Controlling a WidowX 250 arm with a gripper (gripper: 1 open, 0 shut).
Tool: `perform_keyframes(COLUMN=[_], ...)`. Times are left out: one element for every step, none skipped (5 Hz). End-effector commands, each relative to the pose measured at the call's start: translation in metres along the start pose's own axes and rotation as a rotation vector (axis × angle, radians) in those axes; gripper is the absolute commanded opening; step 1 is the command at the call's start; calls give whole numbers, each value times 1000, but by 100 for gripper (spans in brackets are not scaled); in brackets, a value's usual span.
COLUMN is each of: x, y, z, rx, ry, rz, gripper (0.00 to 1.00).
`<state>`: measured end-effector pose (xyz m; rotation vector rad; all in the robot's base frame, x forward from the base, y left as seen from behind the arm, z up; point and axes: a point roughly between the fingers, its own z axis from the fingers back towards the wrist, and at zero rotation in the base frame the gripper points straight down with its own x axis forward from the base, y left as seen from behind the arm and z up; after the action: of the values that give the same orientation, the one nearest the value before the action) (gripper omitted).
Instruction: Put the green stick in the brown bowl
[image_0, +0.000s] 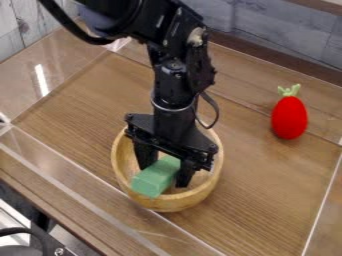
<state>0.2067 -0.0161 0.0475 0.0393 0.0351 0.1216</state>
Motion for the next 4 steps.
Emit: perform_keyframes(x=[14, 22, 36, 53], y=[-1, 1, 2, 2], z=[22, 36, 50, 62], rx=[-24, -43, -59, -78], ry=[-52, -70, -95, -123], rz=[14, 34, 58, 76], gripper=[100, 100, 100, 100])
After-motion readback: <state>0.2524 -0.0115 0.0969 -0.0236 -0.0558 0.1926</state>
